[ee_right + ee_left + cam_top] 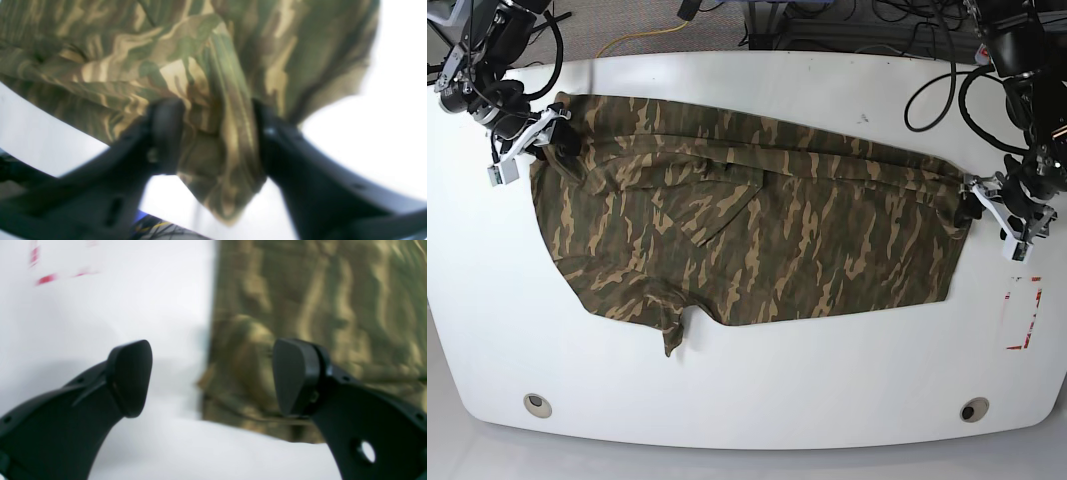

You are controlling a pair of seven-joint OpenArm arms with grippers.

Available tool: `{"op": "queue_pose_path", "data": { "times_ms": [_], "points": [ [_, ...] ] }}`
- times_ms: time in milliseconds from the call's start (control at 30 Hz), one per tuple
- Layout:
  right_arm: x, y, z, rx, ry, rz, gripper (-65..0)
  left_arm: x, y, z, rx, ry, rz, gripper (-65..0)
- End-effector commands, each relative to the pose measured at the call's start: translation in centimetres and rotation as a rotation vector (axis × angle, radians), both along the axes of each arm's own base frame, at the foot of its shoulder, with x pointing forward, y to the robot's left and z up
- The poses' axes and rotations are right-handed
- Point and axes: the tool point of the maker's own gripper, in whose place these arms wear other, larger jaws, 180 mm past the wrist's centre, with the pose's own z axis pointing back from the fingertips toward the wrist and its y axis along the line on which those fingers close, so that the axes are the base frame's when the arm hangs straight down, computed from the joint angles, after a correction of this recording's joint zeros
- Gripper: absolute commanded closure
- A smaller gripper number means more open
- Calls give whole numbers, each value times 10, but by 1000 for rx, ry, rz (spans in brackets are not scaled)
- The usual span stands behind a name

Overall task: Fold the T-shirt properly
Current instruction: 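Release the hem with the left gripper and regrasp the shirt side edge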

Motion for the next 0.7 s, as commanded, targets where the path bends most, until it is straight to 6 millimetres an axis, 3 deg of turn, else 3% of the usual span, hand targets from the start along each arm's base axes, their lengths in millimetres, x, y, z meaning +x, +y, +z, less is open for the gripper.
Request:
{"op": "queue_pose_path", "data": {
  "times_ms": [0, 133, 267, 400, 567, 667],
  "points": [
    [6, -14, 30, -51, -104, -27, -411, 3, -3, 10, 2, -58, -25, -526],
    [-3, -23, 39, -83, -123, -65, -445, -9, -9, 0, -19, -83, -39, -526],
    [-15, -25, 32, -83, -91, -75, -445, -15, -8, -2, -16, -119, -43, -526],
    [-30, -19, 19, -56, -49, -89, -445, -14, -3, -2, 49, -162, -58, -525],
    [-43, -21, -8, -71, 34, -135, -445, -17, 6, -18, 43, -166, -38, -525],
    [-40, -19, -19, -62, 57, -148, -445, -18, 5, -29, 33, -138, -50, -525]
  ]
}}
